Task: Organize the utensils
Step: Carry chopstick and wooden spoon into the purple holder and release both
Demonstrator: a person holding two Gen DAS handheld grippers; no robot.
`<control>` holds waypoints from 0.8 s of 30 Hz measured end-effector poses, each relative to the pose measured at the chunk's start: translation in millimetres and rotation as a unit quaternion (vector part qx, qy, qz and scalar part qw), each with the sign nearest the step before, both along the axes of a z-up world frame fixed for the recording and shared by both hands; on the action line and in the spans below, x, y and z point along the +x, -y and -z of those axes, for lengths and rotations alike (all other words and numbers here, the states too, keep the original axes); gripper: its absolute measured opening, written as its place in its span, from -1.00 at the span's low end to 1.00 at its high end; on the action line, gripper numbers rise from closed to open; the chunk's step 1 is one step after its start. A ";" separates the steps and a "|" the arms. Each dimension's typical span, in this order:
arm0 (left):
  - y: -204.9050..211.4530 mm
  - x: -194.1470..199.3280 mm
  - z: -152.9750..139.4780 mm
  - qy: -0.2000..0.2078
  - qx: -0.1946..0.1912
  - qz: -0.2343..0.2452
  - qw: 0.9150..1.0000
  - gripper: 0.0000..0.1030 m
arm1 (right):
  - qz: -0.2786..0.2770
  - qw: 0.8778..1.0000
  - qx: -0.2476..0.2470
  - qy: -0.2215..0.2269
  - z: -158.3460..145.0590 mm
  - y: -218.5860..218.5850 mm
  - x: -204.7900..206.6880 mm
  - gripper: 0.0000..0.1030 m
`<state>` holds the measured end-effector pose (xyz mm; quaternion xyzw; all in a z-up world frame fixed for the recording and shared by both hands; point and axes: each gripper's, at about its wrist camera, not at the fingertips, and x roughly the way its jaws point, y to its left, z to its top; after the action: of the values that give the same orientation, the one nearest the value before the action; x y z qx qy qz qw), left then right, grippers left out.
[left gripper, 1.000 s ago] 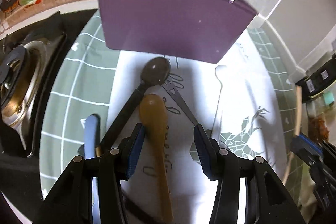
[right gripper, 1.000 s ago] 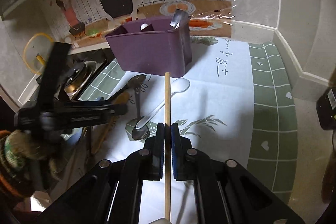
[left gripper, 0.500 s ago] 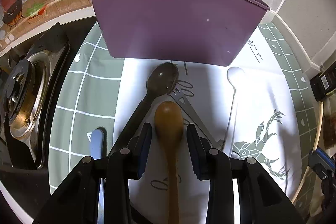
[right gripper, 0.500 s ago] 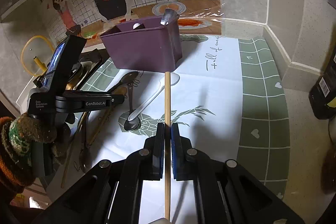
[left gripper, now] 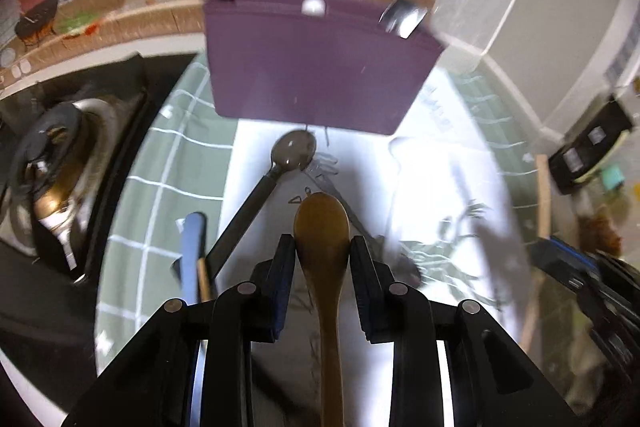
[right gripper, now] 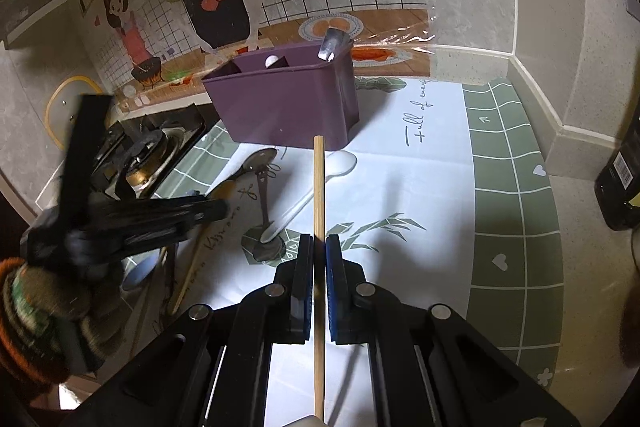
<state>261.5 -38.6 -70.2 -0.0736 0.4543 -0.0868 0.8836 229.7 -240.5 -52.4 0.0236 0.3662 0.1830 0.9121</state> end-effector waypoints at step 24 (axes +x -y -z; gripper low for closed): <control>-41.0 -59.2 -85.2 0.094 -0.056 -0.013 0.994 -0.46 | -0.033 0.998 0.011 0.056 -41.9 -29.2 -7.5 -0.89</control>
<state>202.3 2.4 15.0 -0.1200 0.3624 -0.1072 0.9180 222.3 -211.4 -10.5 0.0112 0.3128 0.2185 0.9243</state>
